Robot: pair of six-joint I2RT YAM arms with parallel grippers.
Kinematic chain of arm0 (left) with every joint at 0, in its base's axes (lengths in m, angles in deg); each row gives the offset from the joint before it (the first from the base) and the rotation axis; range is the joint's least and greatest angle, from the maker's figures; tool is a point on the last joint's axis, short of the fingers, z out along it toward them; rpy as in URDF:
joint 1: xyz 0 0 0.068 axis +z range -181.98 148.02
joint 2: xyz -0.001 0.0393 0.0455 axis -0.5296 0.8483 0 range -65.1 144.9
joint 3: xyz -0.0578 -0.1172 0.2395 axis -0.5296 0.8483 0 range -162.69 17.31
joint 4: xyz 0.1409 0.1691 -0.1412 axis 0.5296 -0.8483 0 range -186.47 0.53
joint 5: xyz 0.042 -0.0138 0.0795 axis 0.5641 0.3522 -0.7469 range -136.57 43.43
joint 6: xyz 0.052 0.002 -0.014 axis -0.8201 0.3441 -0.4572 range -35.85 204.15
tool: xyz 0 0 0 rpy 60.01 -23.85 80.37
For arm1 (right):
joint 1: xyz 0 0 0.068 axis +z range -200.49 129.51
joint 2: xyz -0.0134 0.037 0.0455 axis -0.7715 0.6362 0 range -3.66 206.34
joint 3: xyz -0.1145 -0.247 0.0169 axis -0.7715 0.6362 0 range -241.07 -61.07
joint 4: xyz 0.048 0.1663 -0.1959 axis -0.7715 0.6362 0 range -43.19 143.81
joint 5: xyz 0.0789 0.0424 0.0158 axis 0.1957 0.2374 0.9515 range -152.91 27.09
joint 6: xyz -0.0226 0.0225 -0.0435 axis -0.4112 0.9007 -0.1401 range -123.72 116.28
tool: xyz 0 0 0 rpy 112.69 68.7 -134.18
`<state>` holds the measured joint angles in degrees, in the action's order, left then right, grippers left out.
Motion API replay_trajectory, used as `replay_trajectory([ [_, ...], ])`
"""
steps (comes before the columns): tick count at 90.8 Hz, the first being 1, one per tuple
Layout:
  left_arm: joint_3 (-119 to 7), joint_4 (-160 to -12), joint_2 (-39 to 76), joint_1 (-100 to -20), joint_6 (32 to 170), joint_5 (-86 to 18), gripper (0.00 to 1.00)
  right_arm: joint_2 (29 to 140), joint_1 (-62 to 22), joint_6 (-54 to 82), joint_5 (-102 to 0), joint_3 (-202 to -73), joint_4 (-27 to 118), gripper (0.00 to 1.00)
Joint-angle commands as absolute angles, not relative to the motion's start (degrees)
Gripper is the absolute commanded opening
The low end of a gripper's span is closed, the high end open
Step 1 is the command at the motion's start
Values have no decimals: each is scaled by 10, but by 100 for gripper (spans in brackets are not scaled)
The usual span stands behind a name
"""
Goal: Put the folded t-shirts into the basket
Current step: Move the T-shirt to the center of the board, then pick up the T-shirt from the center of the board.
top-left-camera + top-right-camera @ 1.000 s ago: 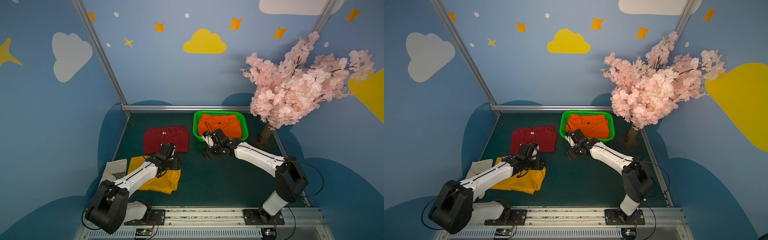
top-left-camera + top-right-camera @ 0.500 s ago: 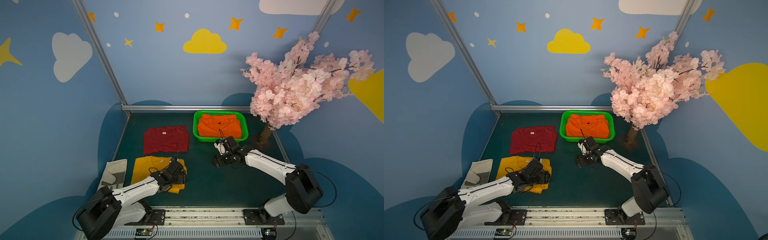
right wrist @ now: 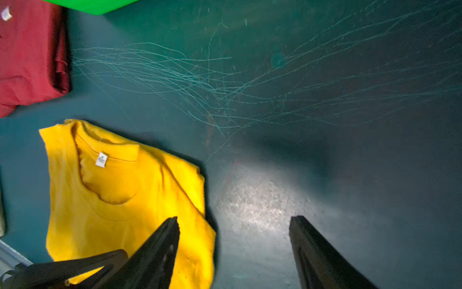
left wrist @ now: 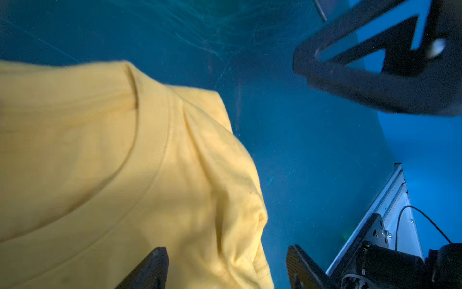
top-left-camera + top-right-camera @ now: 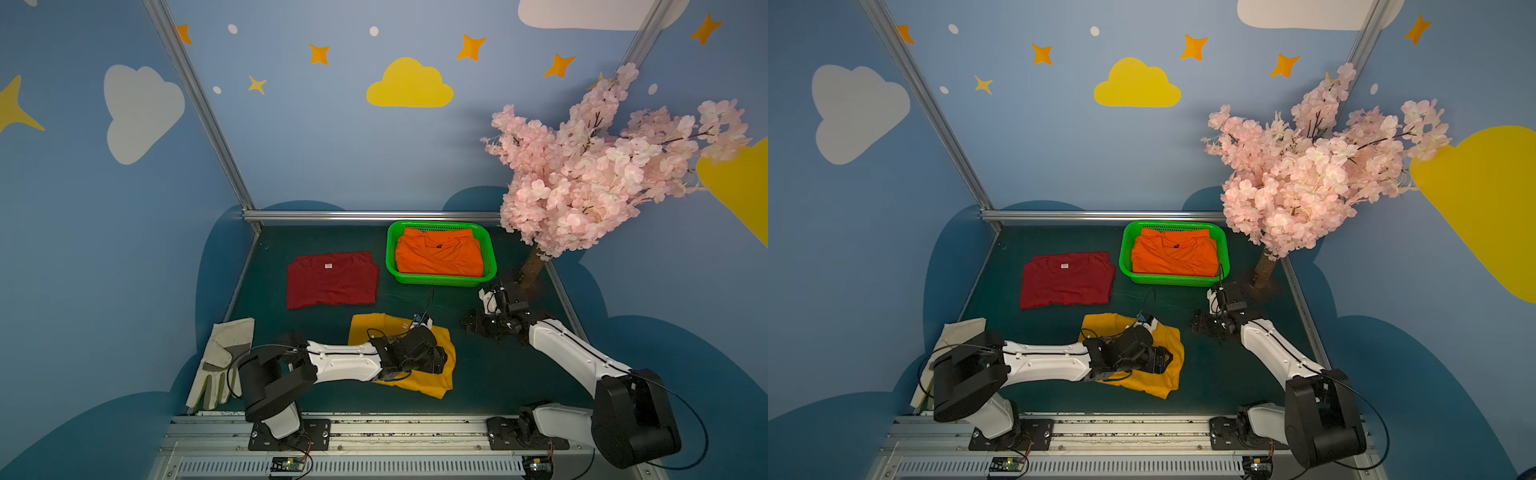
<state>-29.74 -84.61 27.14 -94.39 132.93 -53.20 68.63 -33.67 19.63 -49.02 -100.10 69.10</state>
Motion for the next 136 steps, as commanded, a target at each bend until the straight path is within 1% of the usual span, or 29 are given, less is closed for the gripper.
replay_trajectory([
  [1,-259,-912,190,-893,1282,-541,79,693,-309,232,-444,-997,643,75],
  [7,-224,-930,136,-851,1249,-538,79,717,-277,243,-437,-999,629,75],
  [16,-180,-953,59,-769,1199,-506,80,754,-223,247,-470,-1009,627,76],
  [25,-146,-961,7,-688,1160,-482,85,783,-206,254,-482,-1010,618,76],
  [28,-138,-957,-3,-663,1149,-468,85,789,-202,255,-485,-1009,616,76],
  [39,-130,-936,12,-590,1126,-409,85,803,-184,255,-512,-1013,630,75],
  [49,-147,-922,63,-559,1102,-386,86,808,-169,256,-532,-1012,641,74],
  [67,-197,-926,172,-538,1066,-342,85,830,-152,275,-518,-1001,605,69],
  [79,-200,-905,216,-541,1063,-306,84,845,-137,287,-507,-1001,579,61],
  [90,-189,-887,238,-546,1061,-303,82,859,-128,295,-499,-1003,560,54],
  [105,-175,-869,259,-558,1063,-298,76,872,-123,302,-494,-1010,542,46],
  [118,-164,-852,262,-562,1070,-289,69,879,-123,298,-492,-1019,535,35],
  [129,-168,-847,272,-575,1069,-289,62,886,-125,292,-485,-1028,529,25],
  [136,-172,-848,282,-584,1066,-293,55,886,-130,286,-481,-1034,526,20],
])
